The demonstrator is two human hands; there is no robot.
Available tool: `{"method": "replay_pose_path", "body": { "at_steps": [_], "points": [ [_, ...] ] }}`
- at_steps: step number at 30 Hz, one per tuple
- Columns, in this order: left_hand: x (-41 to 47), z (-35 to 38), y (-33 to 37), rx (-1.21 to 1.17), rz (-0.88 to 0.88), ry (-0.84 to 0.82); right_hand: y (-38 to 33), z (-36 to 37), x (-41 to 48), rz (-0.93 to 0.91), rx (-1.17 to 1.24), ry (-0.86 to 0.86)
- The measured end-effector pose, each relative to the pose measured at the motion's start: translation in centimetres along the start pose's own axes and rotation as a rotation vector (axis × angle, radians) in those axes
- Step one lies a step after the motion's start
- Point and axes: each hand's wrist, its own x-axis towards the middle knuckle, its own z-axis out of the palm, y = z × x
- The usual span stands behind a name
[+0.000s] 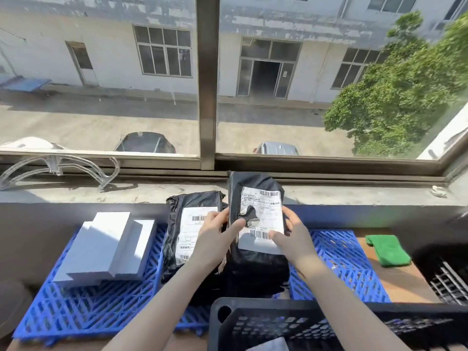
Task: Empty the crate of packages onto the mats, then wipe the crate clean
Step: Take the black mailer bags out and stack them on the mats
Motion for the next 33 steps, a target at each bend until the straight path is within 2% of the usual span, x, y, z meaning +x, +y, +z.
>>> {"method": "replay_pose_path", "body": {
  "at_steps": [3, 8, 15, 19, 22, 25, 28, 33],
  "points": [
    [0.0, 0.7, -2.1, 0.075, -0.006, -0.034, 1.5, 0.4, 0.3, 0.036, 0.006, -0.002],
    [0.4, 1.7, -5.0, 0.305, -0.031, 0.024, 3.6, 1.4, 1.7, 0.1, -0.068, -0.044],
    [0.4, 2.6, -6.1, 0.621, 0.146, 0.075, 4.4, 2.6, 2.1, 0.071, -0.153, -0.149],
    [0.0, 2.6, -7.2, 0.589, 0.242, 0.172, 4.4, 2.5, 1.9, 0.062, -0.14, -0.192],
    [-0.5, 2.0, -7.5, 0.576, 0.304, 0.239, 4.1, 2.6, 1.4, 0.046, -0.133, -0.112],
    [-1.1, 1.0, -7.6, 0.578, 0.337, 0.174, 4.0, 2.7, 1.1, -0.021, -0.24, -0.006],
    [-1.8, 0.0, -7.6, 0.684, 0.357, 0.071, 3.4, 2.8, 0.5, -0.034, -0.321, 0.021],
    [-2.9, -1.1, -7.8, 0.876, 0.316, -0.026, 2.7, 3.4, -0.5, -0.039, -0.417, -0.115]
  ]
}}
